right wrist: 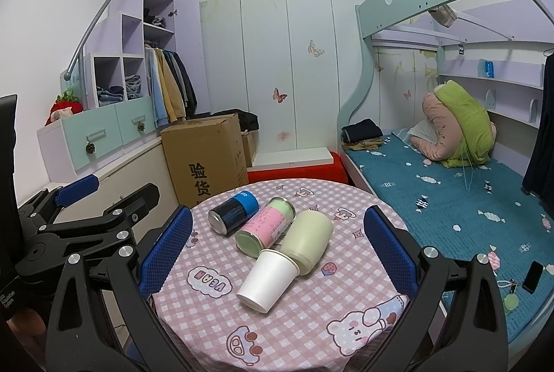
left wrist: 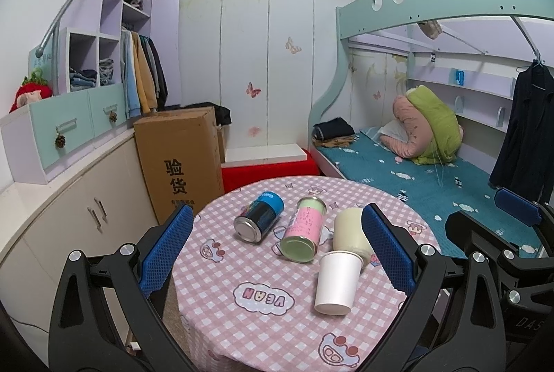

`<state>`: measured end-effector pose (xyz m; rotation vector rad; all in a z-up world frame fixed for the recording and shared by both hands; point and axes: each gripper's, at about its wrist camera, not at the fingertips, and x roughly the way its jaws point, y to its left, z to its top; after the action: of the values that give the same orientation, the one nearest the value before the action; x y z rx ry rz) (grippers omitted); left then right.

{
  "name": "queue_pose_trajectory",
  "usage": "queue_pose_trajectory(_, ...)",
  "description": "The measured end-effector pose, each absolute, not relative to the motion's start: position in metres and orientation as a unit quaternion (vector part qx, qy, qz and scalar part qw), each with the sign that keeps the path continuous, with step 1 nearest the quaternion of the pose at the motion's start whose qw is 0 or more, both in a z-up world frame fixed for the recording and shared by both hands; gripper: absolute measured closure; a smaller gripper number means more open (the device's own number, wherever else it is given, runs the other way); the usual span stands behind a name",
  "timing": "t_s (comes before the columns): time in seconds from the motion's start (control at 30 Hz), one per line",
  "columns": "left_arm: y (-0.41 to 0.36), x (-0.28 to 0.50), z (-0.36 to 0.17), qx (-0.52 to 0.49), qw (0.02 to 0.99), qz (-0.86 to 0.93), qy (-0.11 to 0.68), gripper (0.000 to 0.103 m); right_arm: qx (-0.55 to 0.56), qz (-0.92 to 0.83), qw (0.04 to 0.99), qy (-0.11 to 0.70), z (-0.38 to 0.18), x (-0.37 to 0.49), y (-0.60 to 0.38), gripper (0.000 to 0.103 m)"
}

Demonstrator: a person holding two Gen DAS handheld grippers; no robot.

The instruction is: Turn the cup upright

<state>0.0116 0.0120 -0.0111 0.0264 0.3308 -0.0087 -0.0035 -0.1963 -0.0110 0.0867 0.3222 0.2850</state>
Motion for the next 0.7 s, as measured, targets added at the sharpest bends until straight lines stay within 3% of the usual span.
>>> queue_pose_trajectory(0.37,-0.002,0.055,-0.053,-0.007,0.966,-0.048,0.254,0.005,0.054,0.125,0.971,0.199,-0.034,0.026,-0.212,0.007)
queue_pose_trajectory(0.7,-0.023,0.113,-0.131,-0.027,0.920,-0.072,0.384,0.005,0.070,0.094,0.953,0.279,-0.089,0.072,-0.234,0.007)
